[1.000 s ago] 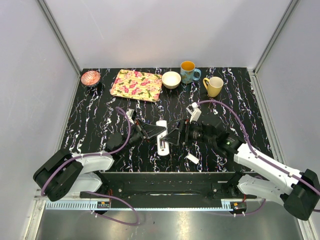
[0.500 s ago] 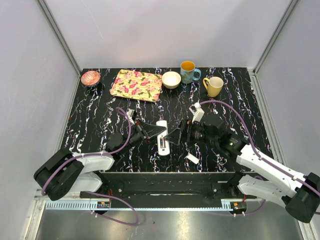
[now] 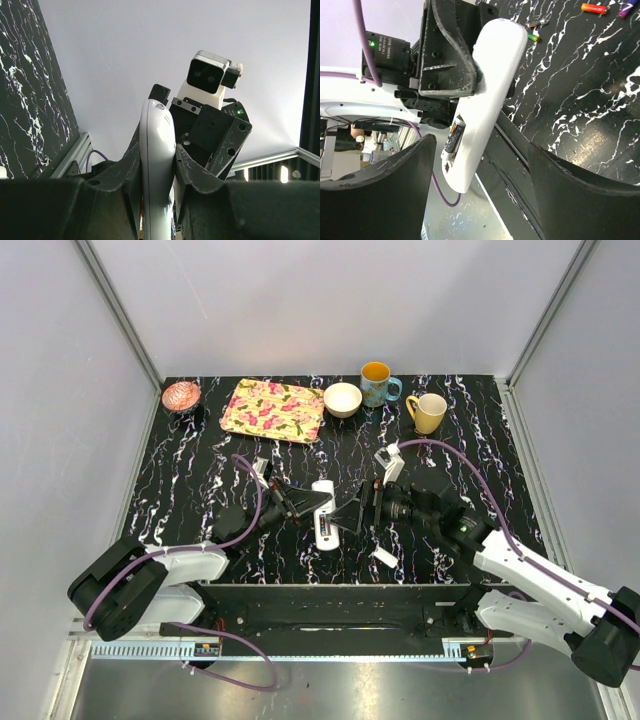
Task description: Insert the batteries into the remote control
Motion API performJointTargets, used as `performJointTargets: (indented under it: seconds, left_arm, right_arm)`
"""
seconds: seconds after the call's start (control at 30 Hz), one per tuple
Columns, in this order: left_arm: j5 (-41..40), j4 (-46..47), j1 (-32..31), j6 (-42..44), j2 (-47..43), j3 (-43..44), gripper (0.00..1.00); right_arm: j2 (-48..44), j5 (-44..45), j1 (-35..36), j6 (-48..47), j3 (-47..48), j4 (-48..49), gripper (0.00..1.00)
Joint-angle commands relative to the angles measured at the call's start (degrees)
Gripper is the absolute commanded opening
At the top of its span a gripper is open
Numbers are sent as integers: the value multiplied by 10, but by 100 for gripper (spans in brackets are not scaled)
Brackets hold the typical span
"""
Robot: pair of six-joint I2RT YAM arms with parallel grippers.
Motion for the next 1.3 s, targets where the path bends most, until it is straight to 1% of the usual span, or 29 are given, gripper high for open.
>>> performJointTargets:
  seconds: [0.0, 0.1, 0.43, 0.7, 0.9, 0.93, 1.1, 1.27]
  left_arm:
    - [-8, 237, 1, -10, 3, 6, 0]
    - [-7, 237, 0, -10, 3, 6, 0]
    - [5, 237, 0, -11, -10, 19, 0]
    - [11, 237, 0, -10, -15, 23, 0]
    - [11, 237, -1, -10, -23, 27, 0]
    - [12, 237, 0, -11, -24, 28, 0]
    - [13, 237, 0, -11, -31, 34, 0]
    - [14, 237, -1, -12, -30, 36, 0]
  right_arm:
    - [-8, -44, -3, 13, -15, 81, 84]
    - [8, -60, -4, 25, -19, 95, 82]
    - [37, -69, -3, 44, -40, 125, 77]
    - [54, -71, -3, 61, -43, 138, 70]
    - [64, -74, -3, 64, -44, 140, 59]
    - [65, -74, -3, 65, -44, 140, 55]
    - [78, -78, -3, 68, -42, 141, 43]
    - [92, -72, -3, 54, -30, 114, 36]
